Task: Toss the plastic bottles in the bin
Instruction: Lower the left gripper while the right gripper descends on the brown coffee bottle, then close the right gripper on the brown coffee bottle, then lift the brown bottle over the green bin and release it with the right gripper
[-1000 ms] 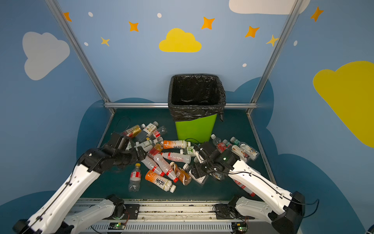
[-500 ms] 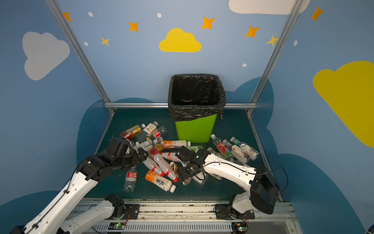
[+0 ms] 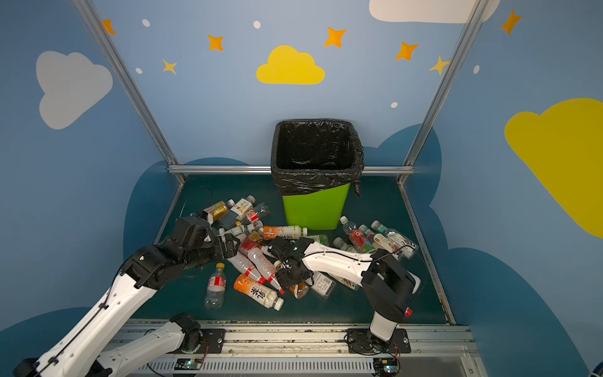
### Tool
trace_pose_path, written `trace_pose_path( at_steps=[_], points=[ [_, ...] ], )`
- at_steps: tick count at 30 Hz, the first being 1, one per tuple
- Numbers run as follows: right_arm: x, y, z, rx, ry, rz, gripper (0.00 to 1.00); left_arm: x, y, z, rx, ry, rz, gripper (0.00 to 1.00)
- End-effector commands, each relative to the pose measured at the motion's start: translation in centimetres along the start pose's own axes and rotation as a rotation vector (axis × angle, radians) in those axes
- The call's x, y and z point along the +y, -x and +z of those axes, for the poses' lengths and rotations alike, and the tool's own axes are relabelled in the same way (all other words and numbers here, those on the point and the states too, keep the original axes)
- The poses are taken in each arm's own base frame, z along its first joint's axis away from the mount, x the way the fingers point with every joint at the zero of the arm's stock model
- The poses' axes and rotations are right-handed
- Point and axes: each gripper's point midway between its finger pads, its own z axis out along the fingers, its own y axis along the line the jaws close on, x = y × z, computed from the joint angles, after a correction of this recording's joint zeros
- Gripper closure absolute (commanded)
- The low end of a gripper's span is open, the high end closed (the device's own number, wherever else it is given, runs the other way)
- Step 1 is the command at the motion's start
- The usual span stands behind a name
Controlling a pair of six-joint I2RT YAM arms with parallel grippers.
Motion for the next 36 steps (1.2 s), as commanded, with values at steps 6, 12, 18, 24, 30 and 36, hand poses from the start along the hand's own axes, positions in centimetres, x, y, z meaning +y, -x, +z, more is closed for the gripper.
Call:
trace_pose_path(
  at_steps=[6, 12, 18, 24, 30, 36],
  points=[
    [-1.0, -0.7, 1.4, 0.067, -0.084, 0.013, 0.26, -0.5, 0.1, -1.4, -0.015, -0.044, 0.052, 0.0],
    [-0.9, -1.5, 2.3, 0.094, -0.09, 0.009, 0.36, -0.2, -0.6, -1.6, 0.013, -0.036, 0.054, 0.0],
    [-0.4, -1.4, 0.5, 0.066, -0.105, -0.023, 0.47, 0.8, -0.8, -1.8, 0.014, 0.005, 0.019, 0.0],
    [-0.1, -1.9, -3.4, -0.009, -0.105, -0.035, 0.55, 2.0, -1.2, -1.2, 0.02, 0.067, 0.003, 0.0],
    [1.5, -1.6, -9.8, -0.136, -0.026, -0.064, 0.55, 2.4, -1.3, -0.8, 0.021, 0.09, 0.009, 0.0],
    [3.7, 5.5, -24.2, -0.555, 0.064, -0.18, 0.53, 1.5, -0.2, -1.0, 0.029, 0.094, 0.066, 0.0]
  ],
)
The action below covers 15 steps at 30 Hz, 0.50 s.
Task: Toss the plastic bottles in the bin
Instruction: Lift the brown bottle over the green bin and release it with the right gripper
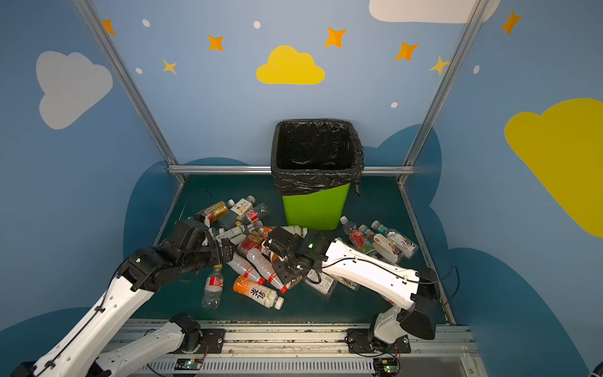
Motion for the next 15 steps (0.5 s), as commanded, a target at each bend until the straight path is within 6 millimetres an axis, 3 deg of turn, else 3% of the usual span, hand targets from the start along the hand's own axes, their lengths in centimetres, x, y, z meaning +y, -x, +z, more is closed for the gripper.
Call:
trace_pose_path(
  at_steps=[1, 4, 7, 8, 9, 12, 15],
  points=[
    [-0.4, 7.7, -8.9, -0.315, 0.015, -0.084, 0.53, -0.4, 1.1, -0.7, -0.015, 0.009, 0.05, 0.0],
    [-3.9, 16.3, -16.5, -0.612, -0.054, -0.055, 0.53, -1.4, 2.2, -1.3, -0.034, -0.017, 0.072, 0.0],
    [-10.2, 23.1, -21.8, -0.846, -0.156, 0.059, 0.5, -2.3, 2.8, -1.8, -0.043, -0.047, 0.082, 0.0],
    [-12.4, 24.7, -22.6, -0.888, -0.17, 0.11, 0.38, -2.5, 2.9, -1.9, -0.043, -0.06, 0.083, 0.0],
    [-14.5, 25.8, -23.2, -0.922, -0.2, 0.152, 0.22, -2.7, 3.0, -2.1, -0.044, -0.072, 0.084, 0.0],
    [-19.1, 26.6, -23.8, -0.952, -0.261, 0.241, 0.07, -2.8, 2.7, -2.8, -0.047, -0.095, 0.077, 0.0],
    [-21.5, 24.7, -25.9, -0.966, -0.314, 0.297, 0.05, -2.1, 2.1, -3.2, -0.045, -0.088, 0.062, 0.0]
  ],
)
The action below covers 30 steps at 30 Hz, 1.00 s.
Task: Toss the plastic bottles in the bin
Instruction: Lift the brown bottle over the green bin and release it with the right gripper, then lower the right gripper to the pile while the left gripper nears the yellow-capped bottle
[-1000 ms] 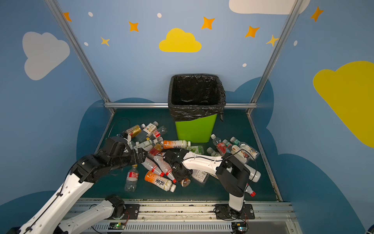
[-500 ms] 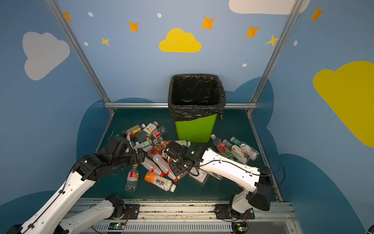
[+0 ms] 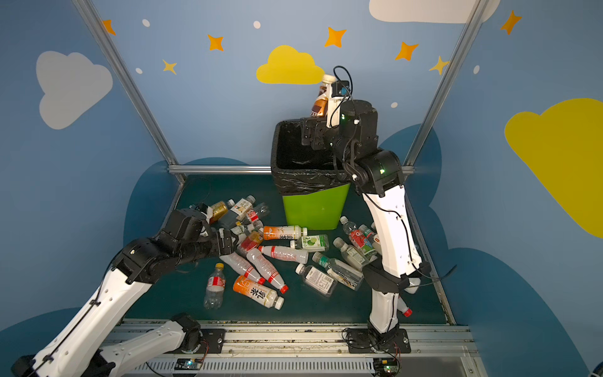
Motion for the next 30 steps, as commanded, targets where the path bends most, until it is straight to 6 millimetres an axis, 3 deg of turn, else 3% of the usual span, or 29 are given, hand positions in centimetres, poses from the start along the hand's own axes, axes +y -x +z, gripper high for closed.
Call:
trace_pose_path(
  at_steps=[1, 5, 9, 12, 16, 19, 25, 30],
  points=[
    [-2.4, 0.1, -2.1, 0.01, -0.057, 0.008, 0.05, 0.5, -0.9, -1.1, 0.004, -0.008, -0.006, 0.0],
    [-4.4, 1.1, -7.3, -0.079, -0.075, 0.014, 0.05, 1.0, -2.5, -0.6, 0.043, -0.013, -0.045, 0.0],
    [-5.0, -1.8, -10.8, 0.011, -0.068, 0.003, 0.08, 1.4, -4.7, 1.1, 0.127, 0.015, -0.074, 0.0],
    [-4.2, -6.4, -12.1, 0.172, -0.003, 0.0, 0.15, 1.8, -6.8, 2.6, 0.204, 0.081, -0.056, 0.01],
    [-2.3, -14.6, -13.3, 0.408, 0.098, -0.045, 0.22, 1.5, -9.0, 3.7, 0.263, 0.133, -0.054, 0.01],
    [-0.8, -19.7, -14.8, 0.521, 0.144, -0.087, 0.25, 1.7, -9.9, 4.0, 0.267, 0.161, -0.087, 0.01],
    [2.6, -27.2, -17.3, 0.709, 0.243, -0.153, 0.29, 4.3, -10.8, 3.8, 0.261, 0.287, -0.147, 0.01],
    [5.5, -31.6, -17.8, 0.807, 0.322, -0.117, 0.35, 6.4, -10.6, 3.3, 0.224, 0.375, -0.211, 0.01]
  ],
)
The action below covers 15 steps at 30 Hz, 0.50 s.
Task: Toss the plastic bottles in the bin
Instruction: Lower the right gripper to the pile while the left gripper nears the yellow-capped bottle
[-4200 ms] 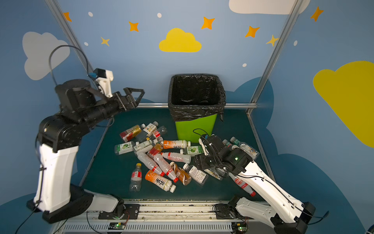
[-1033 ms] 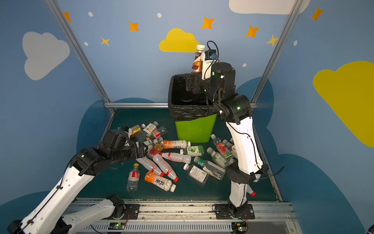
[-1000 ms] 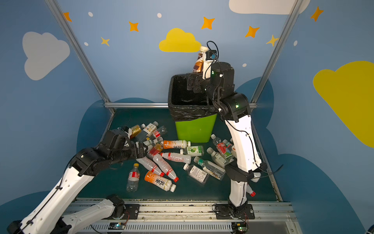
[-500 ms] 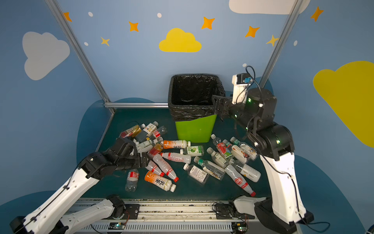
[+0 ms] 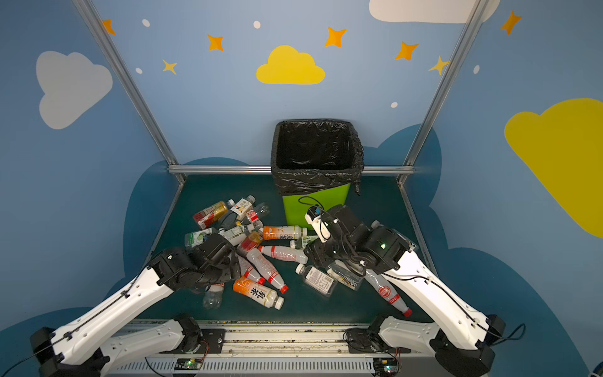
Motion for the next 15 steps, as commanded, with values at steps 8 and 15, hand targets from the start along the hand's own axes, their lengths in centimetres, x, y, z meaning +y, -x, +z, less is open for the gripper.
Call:
trace_pose_path(
  at_steps=[8, 15],
  points=[
    [5.1, -3.4, 3.7, 0.082, 0.156, 0.027, 0.43, 4.6, 0.0, 2.5, -0.013, 0.021, -0.286, 0.1],
    [4.8, -4.8, 3.3, 0.113, 0.142, -0.006, 0.43, 4.6, 0.0, 5.5, 0.037, 0.069, -0.292, 0.11]
  ],
)
